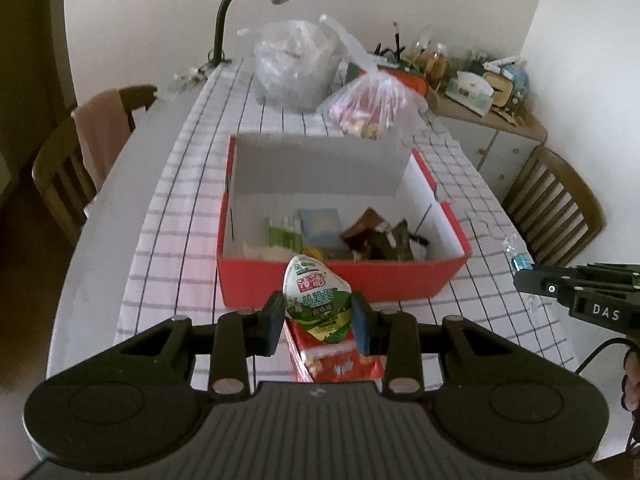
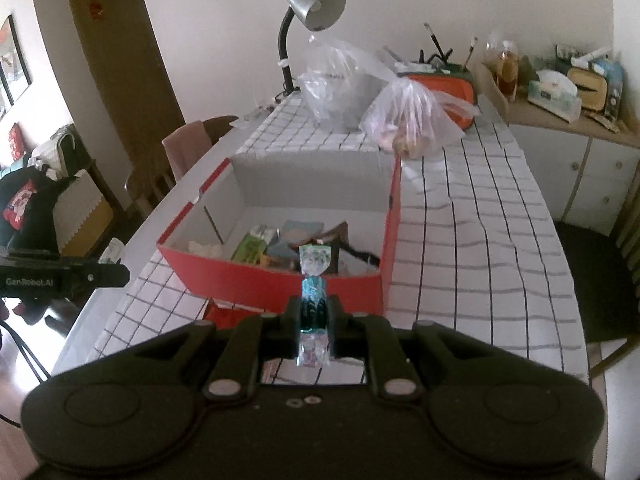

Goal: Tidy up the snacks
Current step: 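Lift the green pouch and teal candy with both tools toward the box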

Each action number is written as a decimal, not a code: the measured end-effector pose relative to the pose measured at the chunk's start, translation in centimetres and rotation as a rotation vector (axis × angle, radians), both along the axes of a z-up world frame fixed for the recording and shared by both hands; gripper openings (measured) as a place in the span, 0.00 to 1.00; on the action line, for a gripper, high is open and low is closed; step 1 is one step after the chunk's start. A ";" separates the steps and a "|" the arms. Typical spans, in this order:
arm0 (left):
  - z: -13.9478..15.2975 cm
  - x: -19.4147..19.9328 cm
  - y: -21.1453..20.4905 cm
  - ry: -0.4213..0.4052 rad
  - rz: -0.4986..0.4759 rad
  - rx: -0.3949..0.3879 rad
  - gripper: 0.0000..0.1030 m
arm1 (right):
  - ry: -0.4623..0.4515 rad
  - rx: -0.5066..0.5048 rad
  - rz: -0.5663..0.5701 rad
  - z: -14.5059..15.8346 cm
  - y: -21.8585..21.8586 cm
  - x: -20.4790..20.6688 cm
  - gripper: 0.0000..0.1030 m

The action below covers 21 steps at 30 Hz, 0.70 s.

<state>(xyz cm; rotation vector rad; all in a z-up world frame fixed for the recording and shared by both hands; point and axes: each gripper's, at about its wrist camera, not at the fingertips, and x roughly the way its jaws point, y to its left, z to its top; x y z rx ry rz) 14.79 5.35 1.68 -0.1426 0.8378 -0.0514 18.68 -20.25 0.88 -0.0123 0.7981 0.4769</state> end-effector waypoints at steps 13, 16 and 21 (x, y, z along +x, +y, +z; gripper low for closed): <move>2.6 5.0 0.5 -0.051 0.008 0.037 0.33 | -0.050 -0.003 -0.015 2.3 3.2 4.6 0.10; 2.2 6.2 0.6 -0.044 0.012 0.046 0.33 | -0.040 0.004 -0.022 2.1 3.9 5.7 0.10; 1.1 8.1 0.9 -0.014 0.021 0.059 0.33 | -0.022 -0.020 -0.017 1.0 5.6 7.2 0.11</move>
